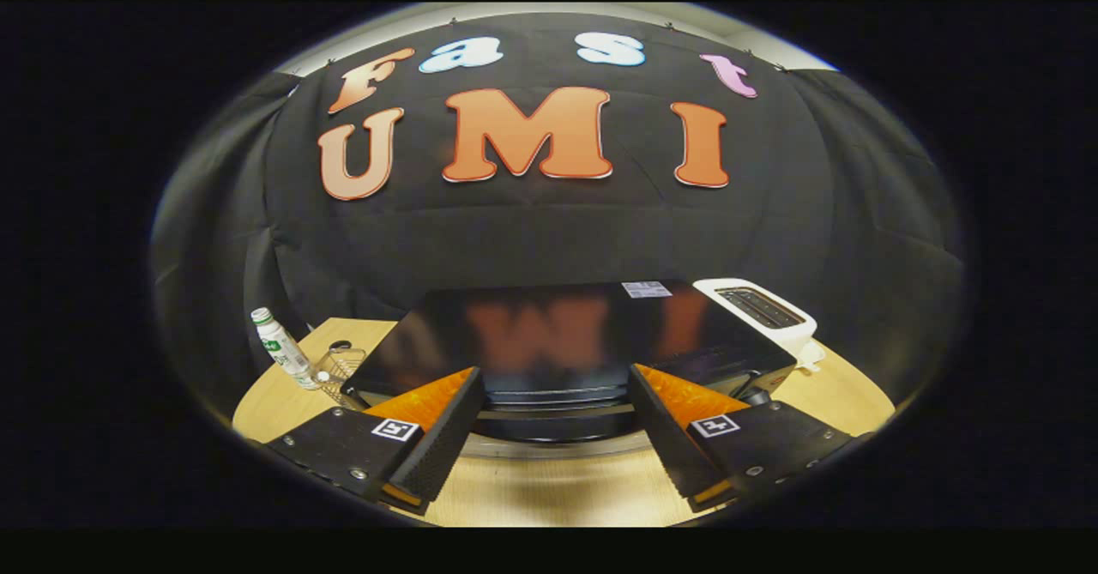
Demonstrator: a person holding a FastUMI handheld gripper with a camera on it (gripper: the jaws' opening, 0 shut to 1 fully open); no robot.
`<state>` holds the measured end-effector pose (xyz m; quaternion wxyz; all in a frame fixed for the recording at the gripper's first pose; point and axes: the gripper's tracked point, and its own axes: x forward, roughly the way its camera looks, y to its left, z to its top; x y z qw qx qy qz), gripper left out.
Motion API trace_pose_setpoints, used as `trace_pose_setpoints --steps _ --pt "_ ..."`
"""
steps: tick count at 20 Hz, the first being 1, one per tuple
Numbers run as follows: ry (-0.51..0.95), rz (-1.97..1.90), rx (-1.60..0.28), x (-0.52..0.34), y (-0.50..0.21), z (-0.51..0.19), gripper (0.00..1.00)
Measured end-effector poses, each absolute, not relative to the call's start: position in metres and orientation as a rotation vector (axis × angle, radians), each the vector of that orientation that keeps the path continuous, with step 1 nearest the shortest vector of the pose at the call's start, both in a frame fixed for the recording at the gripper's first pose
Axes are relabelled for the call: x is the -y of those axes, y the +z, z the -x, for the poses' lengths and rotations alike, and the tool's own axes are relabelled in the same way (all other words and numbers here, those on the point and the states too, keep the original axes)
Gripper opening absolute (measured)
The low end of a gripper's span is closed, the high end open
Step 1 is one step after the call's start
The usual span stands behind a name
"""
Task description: Open the toaster oven, put the food inside, and close the toaster oven door.
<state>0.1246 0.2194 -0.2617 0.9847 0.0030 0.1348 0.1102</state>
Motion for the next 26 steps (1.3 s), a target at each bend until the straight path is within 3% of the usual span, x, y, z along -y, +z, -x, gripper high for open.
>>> trace_pose_setpoints --steps 14,26 --pt "0.215 -0.051 -0.332 -0.207 -0.275 -0.075 1.00" --pt "0.200 -0.063 -0.491 -0.183 -0.343 0.006 1.00"
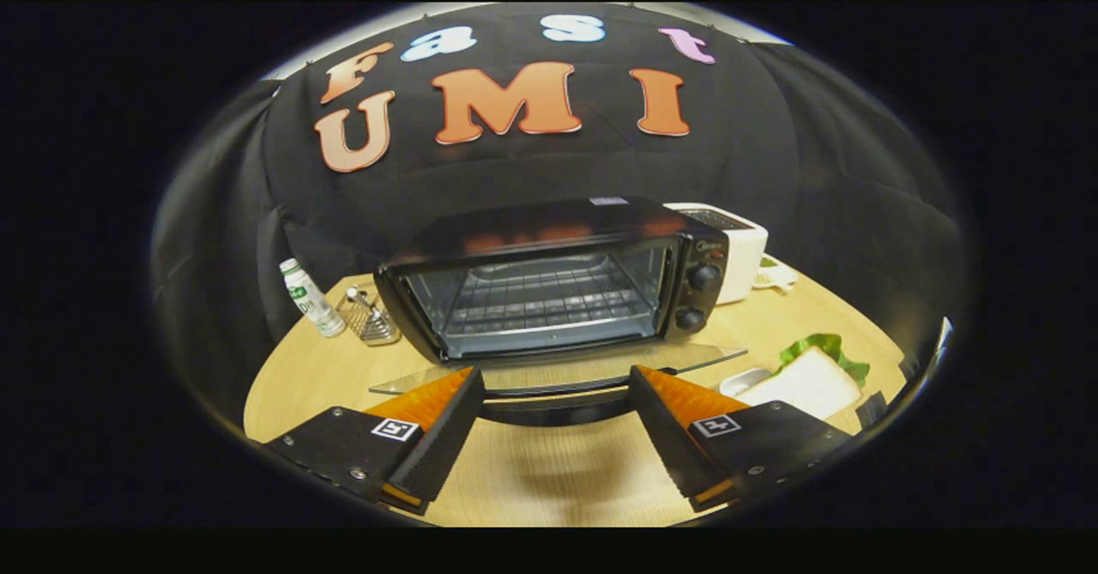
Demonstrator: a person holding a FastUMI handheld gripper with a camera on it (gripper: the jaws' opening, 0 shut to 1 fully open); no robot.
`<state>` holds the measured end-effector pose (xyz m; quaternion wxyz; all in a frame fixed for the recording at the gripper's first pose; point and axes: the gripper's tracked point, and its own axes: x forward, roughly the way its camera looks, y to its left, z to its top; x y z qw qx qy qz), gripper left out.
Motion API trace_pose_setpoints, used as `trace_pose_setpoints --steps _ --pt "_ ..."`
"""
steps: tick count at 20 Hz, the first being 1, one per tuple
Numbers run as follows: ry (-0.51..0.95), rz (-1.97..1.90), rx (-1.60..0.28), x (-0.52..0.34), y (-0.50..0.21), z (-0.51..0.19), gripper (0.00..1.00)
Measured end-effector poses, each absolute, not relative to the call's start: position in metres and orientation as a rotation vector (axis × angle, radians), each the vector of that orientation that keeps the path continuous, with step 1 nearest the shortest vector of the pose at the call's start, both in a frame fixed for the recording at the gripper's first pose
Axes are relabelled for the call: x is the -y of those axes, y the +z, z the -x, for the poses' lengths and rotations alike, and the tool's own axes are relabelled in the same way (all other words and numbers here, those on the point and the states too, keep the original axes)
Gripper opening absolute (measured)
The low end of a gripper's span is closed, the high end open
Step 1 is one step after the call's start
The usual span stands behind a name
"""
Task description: Open the toaster oven, put the food inside, and close the toaster oven door.
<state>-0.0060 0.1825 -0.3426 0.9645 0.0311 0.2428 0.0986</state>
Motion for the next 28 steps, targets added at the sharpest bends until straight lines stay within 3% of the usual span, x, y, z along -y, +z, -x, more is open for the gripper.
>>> trace_pose_setpoints --steps 13,28 --pt "0.125 -0.001 -0.636 -0.164 -0.425 0.024 1.00" --pt "0.238 0.026 -0.652 -0.119 -0.397 0.065 1.00"
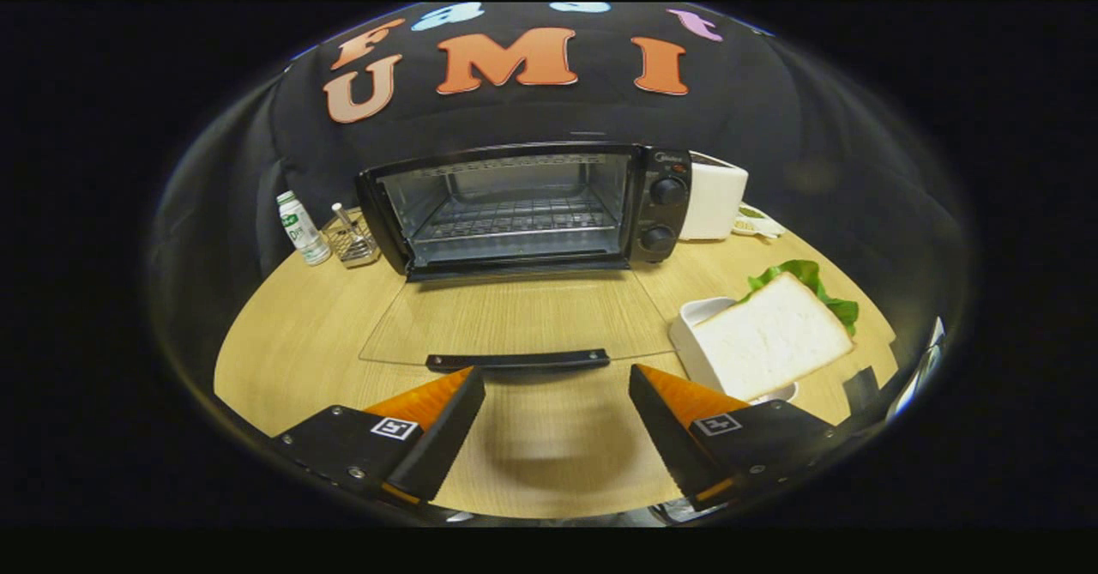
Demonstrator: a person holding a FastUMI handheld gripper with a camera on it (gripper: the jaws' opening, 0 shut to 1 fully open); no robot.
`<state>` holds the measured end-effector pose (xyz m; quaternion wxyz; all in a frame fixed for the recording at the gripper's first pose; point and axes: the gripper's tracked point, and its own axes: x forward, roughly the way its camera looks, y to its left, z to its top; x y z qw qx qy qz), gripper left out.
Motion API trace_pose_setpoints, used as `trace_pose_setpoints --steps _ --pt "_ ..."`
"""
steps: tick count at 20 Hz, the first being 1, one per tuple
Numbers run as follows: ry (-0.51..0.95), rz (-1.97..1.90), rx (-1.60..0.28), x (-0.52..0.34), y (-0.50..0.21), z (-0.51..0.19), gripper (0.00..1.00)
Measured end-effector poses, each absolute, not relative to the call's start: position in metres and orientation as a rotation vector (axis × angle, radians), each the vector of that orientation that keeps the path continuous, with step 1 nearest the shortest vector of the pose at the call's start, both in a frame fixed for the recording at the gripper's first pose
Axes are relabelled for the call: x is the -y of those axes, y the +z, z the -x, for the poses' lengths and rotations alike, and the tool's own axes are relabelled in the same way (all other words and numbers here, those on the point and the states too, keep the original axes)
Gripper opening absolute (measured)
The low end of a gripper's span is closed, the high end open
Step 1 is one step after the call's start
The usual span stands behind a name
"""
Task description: Open the toaster oven, put the food inside, and close the toaster oven door.
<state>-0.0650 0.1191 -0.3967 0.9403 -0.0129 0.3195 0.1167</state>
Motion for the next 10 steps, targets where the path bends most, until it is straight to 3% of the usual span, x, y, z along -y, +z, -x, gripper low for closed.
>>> trace_pose_setpoints --steps 10 --pt "0.184 -0.030 -0.779 0.004 -0.399 0.098 1.00"
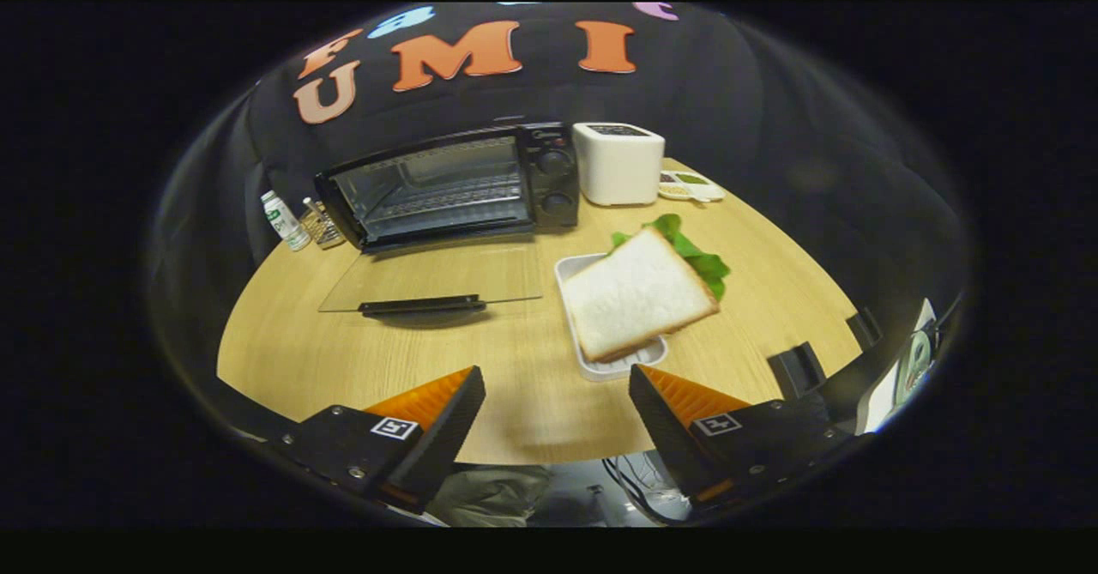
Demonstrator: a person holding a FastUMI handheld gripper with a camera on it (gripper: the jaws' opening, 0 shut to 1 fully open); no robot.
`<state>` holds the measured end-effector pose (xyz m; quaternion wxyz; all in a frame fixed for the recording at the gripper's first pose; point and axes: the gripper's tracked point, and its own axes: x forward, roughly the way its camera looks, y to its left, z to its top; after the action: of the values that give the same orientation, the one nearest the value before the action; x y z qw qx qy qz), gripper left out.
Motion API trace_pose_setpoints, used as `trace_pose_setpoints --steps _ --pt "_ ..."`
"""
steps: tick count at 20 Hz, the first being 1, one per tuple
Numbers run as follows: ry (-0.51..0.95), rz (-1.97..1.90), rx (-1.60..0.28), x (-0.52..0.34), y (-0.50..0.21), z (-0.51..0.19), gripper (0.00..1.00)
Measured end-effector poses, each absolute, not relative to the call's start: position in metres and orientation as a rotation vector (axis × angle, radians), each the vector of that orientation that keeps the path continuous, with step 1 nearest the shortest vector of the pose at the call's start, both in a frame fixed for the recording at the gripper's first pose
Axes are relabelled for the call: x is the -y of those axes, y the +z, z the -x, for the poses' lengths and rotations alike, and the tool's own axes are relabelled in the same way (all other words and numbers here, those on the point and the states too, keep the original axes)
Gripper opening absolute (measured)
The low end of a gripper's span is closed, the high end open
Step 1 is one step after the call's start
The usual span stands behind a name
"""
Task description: Open the toaster oven, put the food inside, and close the toaster oven door.
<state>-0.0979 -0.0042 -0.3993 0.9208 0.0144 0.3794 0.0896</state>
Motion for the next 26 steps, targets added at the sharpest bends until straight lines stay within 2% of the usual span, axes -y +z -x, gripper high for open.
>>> trace_pose_setpoints --steps 5,15,19,26 --pt "0.148 -0.094 -0.813 0.056 -0.381 0.082 1.00" --pt "0.329 -0.040 -0.899 0.070 -0.326 0.004 1.00" --pt "0.367 -0.027 -0.963 0.066 -0.332 -0.026 1.00" --pt "0.428 -0.061 -1.102 0.047 -0.369 -0.036 1.00"
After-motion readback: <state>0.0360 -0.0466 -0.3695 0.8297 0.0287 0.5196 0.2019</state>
